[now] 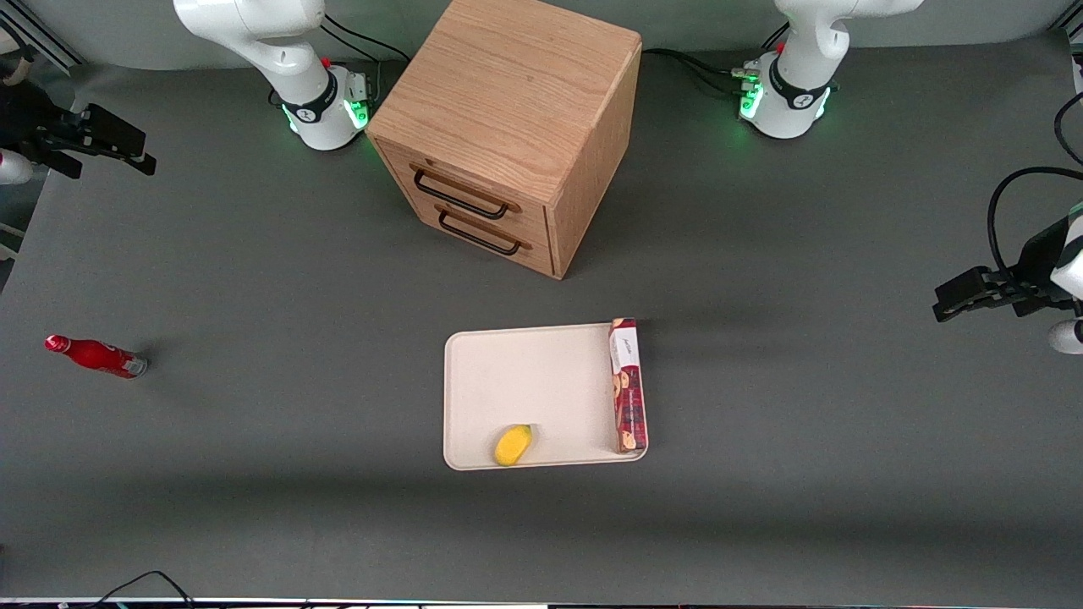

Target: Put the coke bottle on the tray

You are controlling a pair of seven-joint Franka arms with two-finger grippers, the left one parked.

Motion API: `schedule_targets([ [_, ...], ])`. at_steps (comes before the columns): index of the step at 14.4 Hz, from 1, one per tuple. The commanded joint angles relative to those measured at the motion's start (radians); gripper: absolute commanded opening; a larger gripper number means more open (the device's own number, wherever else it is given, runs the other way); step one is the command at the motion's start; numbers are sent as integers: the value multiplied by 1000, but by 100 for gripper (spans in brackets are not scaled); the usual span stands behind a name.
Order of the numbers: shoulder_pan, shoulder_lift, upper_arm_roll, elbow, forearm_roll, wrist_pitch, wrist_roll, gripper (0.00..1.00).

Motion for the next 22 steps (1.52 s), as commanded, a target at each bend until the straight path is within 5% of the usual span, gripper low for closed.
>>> schedule_targets([
  [1,17,-1,-11,2,-23,8,8,100],
  [5,30,7,-15,-2,-57,20,0,100],
  [6,27,17,-30,-12,-110,25,-27,100],
  [11,33,85,-360,-169,-114,320,-683,100],
  [15,27,247,-491,-168,3,544,-1007,100],
  [22,-32,525,-549,-167,267,864,-1316,100],
])
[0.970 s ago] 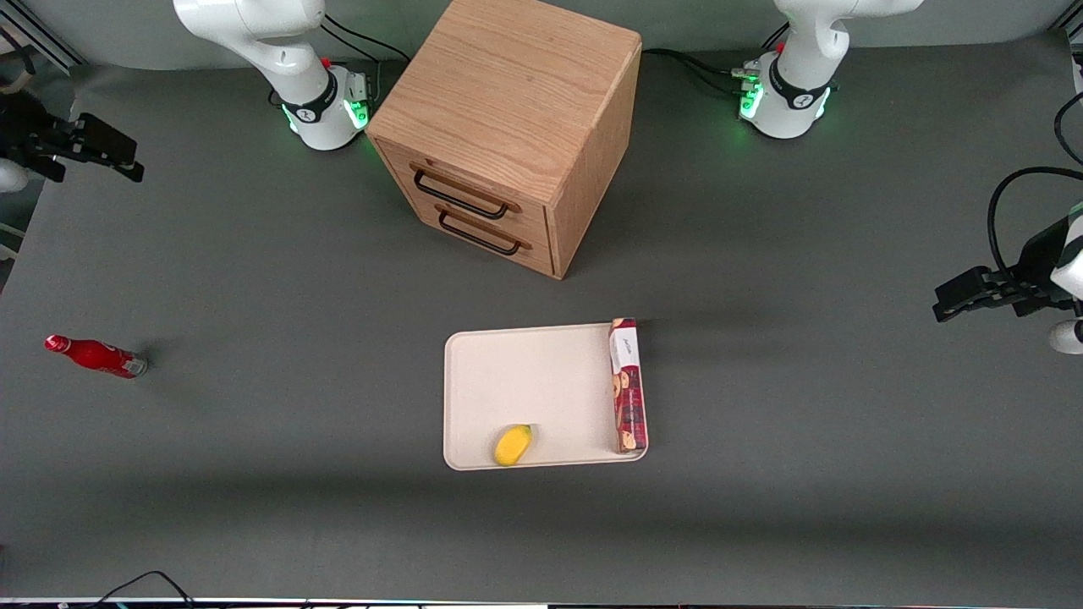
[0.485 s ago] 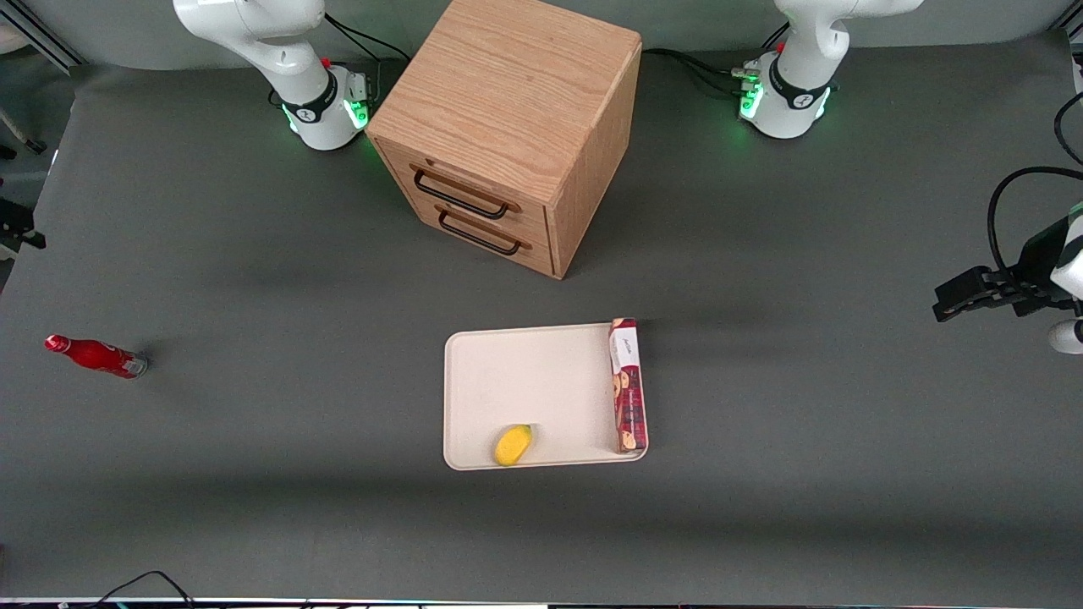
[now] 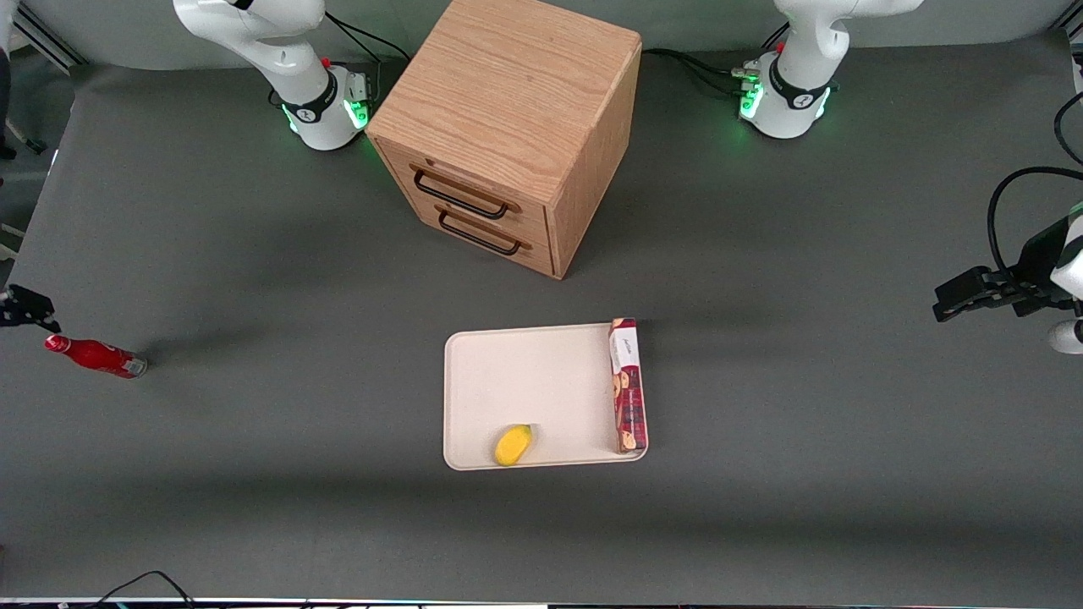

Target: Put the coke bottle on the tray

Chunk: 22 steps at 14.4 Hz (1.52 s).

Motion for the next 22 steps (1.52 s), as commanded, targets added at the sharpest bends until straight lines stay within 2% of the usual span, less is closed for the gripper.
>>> schedule_targets([
  [1,-32,77,-10,28,98,32,-87,100],
  [3,-51,107,-10,28,132,35,-111,100],
  [8,-72,106,-10,-41,132,81,-119,94],
  [11,-74,104,-10,-60,132,98,-133,79],
  [12,-74,104,-10,-72,132,101,-133,72],
  [13,-72,104,-10,-74,132,105,-133,59],
  [15,-74,104,-10,-75,132,105,-134,39],
  [19,-77,100,-12,-86,132,105,-138,38],
  [20,-79,100,-12,-86,132,105,-147,35],
  [22,-79,97,-12,-87,132,102,-150,19],
])
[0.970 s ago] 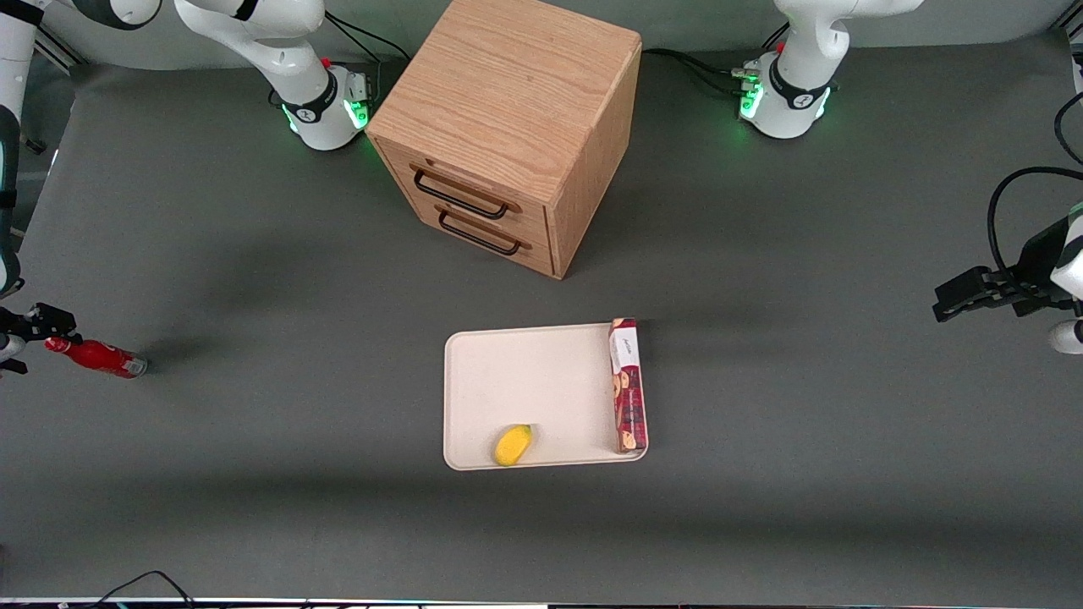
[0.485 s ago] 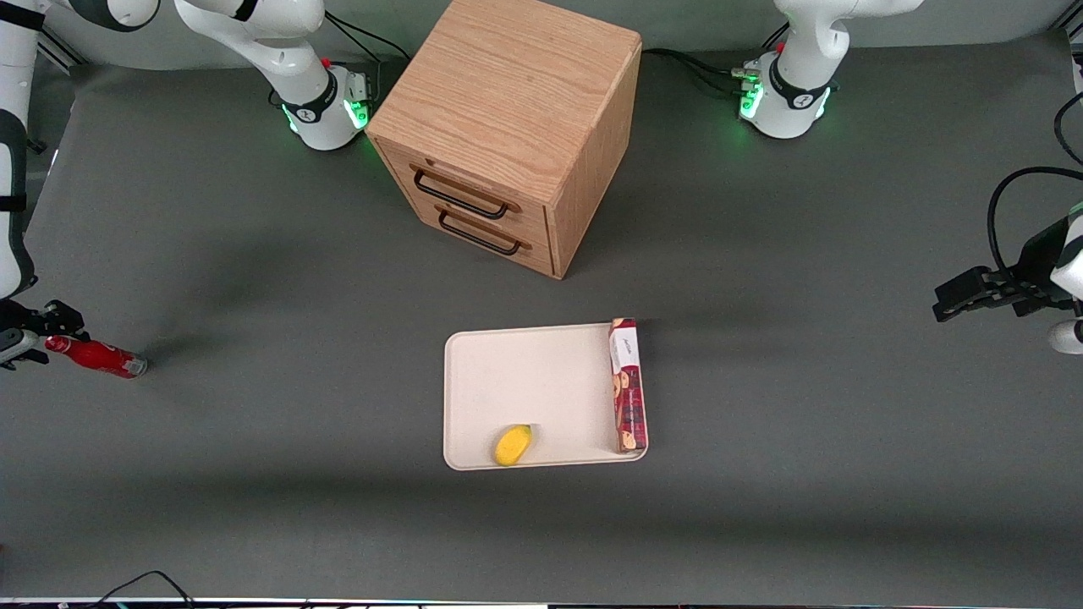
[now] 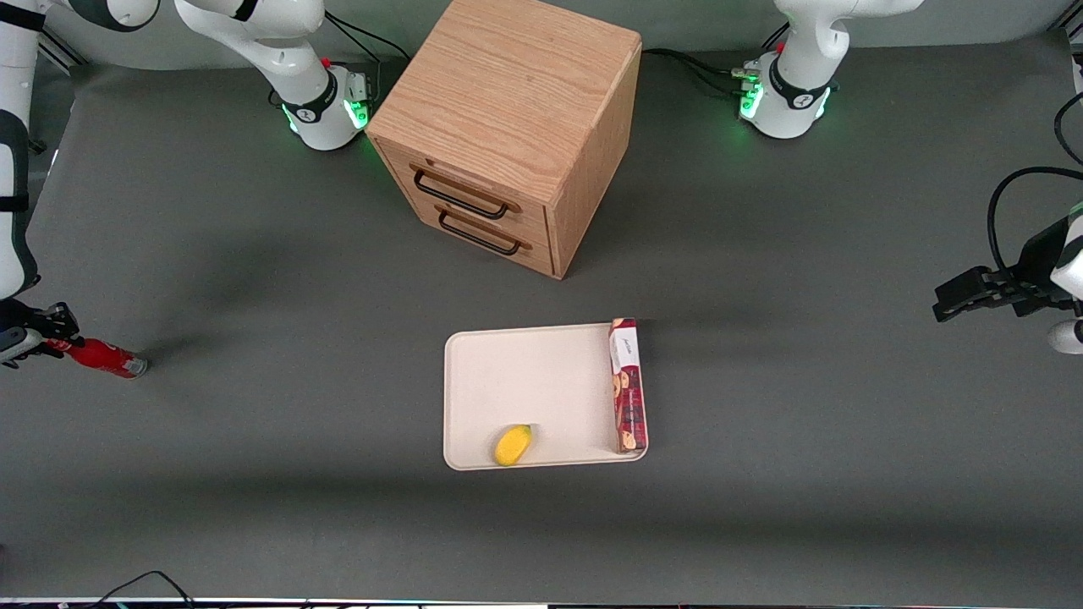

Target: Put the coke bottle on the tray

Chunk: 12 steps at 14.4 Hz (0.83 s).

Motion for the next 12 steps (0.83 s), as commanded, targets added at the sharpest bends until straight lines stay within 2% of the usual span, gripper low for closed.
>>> schedule_targets([
  [1,2,-21,-5,-17,31,6,-47,16],
  [5,16,-94,-3,-1,12,-58,-24,9],
  [7,17,-132,4,54,-32,-138,-3,6],
  [9,25,-168,21,152,-95,-265,77,6],
  [12,22,-195,88,318,-112,-477,165,6],
])
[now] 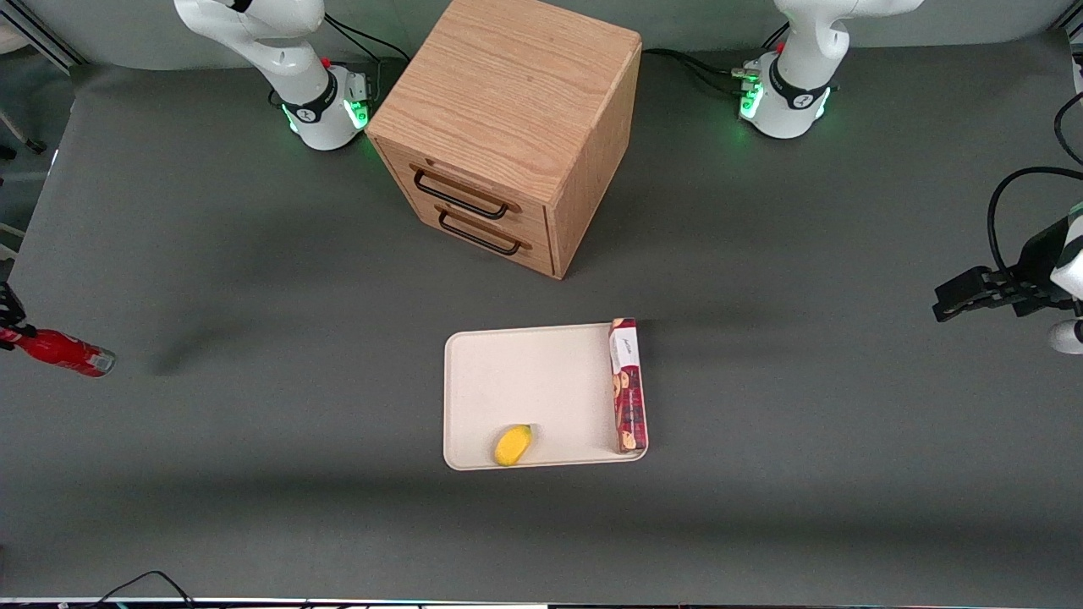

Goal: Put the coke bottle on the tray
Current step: 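Carry the held bottle with the right gripper over the white tray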

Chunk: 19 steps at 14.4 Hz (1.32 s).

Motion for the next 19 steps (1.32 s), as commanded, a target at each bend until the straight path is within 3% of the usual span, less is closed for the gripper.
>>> schedule_targets([
  [1,-1,-33,74,160,-59,-185,144,6],
  [5,2,-63,256,393,-129,-482,489,6],
  [9,24,-63,555,515,-201,-623,999,5],
  [12,28,-12,801,513,-218,-603,1469,5],
  [14,36,42,922,501,-281,-517,1685,6],
  [16,54,107,1023,455,-348,-428,1871,6],
  [19,68,174,1108,301,-468,-189,2069,7],
])
